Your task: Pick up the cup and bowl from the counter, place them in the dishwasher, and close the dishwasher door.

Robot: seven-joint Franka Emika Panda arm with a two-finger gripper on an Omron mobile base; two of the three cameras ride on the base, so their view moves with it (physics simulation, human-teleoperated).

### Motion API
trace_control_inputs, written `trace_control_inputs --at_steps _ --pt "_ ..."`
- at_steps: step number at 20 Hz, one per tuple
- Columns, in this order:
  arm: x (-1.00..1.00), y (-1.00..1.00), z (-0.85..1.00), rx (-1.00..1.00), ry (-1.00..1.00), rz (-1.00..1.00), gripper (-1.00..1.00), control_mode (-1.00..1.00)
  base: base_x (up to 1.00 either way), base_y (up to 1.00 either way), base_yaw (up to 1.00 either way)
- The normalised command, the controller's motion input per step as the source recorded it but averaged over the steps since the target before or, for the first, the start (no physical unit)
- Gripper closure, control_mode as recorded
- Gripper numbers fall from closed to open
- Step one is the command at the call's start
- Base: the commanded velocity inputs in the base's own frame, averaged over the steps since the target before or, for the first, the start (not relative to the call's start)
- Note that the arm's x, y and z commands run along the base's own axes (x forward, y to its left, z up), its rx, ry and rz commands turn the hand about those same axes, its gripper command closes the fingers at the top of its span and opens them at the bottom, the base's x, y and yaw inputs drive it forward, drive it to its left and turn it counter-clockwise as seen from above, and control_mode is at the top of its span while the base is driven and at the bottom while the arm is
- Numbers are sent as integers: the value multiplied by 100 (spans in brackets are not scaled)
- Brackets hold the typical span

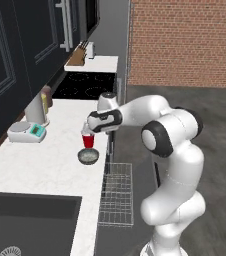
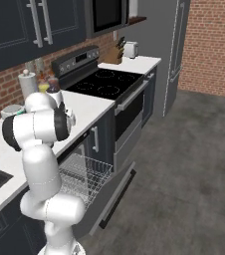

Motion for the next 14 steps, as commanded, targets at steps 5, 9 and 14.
trace_control_inputs --at_steps 5,9,14 --pt "3 27 -30 0 0 0 -100 -100 0 0 0" --pt "-29 8 -3 0 -2 0 -100 -100 0 0 0" --pt "-13 2 14 0 -9 -1 -100 -100 0 0 0"
